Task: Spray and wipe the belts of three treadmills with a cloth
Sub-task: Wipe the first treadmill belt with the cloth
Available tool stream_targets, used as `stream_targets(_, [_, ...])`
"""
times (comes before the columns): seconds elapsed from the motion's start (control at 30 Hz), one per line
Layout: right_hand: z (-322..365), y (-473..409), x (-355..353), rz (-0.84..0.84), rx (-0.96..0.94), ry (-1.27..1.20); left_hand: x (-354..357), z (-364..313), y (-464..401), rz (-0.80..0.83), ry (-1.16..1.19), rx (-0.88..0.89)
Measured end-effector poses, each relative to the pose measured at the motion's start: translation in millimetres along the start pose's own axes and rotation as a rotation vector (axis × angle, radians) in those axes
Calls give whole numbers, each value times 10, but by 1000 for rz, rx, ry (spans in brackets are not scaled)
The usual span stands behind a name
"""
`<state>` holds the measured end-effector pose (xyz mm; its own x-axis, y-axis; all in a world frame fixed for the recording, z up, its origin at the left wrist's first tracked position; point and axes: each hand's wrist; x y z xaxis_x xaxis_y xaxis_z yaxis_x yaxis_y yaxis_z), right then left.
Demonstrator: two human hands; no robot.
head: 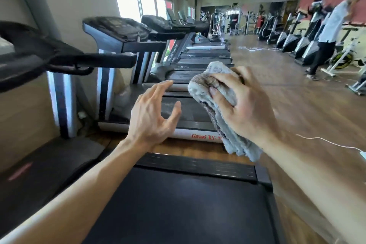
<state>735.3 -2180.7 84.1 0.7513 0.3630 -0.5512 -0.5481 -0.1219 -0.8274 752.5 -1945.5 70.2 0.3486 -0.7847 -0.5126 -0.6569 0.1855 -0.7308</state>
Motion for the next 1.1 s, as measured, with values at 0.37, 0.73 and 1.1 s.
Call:
stream_targets(0.37, [1552,-1455,-1001,-44,-195,-68,-2383,-724,-429,-220,-218,-46])
stream_targets(0.73, [3480,-1832,-1482,-44,-300,-76,-4493,-829,93,-301,-420,-159])
stream_targets(1.1, [6083,-1550,-978,40,-346,-156,-6663,-97,1527,-304,-536,-287])
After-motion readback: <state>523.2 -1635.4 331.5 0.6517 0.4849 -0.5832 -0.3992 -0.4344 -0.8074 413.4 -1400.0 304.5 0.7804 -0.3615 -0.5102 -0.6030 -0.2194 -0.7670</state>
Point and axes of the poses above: each hand's wrist, its own y-axis away from the middle knuckle, its own x-axis out of the palm, z = x × y, and after that the axes turned 13 degrees about y, right-handed
